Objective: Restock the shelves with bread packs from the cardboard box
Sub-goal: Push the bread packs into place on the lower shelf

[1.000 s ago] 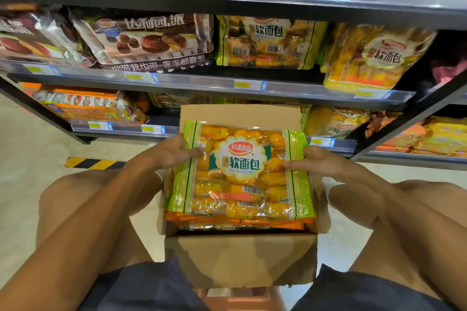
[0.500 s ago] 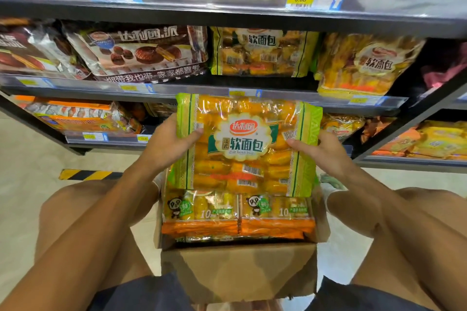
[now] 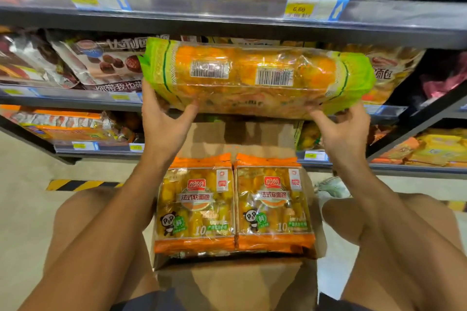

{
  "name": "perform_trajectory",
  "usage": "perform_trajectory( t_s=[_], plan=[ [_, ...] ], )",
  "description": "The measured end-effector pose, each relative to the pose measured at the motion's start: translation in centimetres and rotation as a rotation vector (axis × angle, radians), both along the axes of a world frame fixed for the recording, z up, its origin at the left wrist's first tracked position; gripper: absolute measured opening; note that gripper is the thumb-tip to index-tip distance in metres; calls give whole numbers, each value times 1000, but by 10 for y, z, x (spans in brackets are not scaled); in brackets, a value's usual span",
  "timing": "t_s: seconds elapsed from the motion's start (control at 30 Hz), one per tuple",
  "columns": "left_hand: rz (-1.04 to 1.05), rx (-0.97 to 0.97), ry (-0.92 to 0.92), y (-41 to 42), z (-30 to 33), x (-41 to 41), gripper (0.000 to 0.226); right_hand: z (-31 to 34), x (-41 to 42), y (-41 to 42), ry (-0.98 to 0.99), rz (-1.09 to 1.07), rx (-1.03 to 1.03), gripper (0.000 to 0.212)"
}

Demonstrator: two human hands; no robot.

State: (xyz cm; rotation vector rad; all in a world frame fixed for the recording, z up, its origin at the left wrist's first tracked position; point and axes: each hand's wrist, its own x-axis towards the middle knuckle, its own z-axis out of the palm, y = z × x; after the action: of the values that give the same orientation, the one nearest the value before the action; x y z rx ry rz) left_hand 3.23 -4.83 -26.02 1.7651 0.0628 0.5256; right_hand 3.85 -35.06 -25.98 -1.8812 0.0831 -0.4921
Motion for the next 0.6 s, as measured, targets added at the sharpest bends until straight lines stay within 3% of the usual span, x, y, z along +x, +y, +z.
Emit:
perform_trajectory(
  t_s=[0.23, 0.43, 0.6],
  plan=[
    [72, -146, -12, -17, -2, 38, 98, 11, 41, 15, 9, -168, 242, 48],
    [7, -155, 162, -20, -21, 72, 89, -10, 71, 14, 123, -151, 150, 46],
    [-26, -112, 159, -28, -19, 81, 96, -16, 82, 17, 180, -96, 149, 75]
  ],
)
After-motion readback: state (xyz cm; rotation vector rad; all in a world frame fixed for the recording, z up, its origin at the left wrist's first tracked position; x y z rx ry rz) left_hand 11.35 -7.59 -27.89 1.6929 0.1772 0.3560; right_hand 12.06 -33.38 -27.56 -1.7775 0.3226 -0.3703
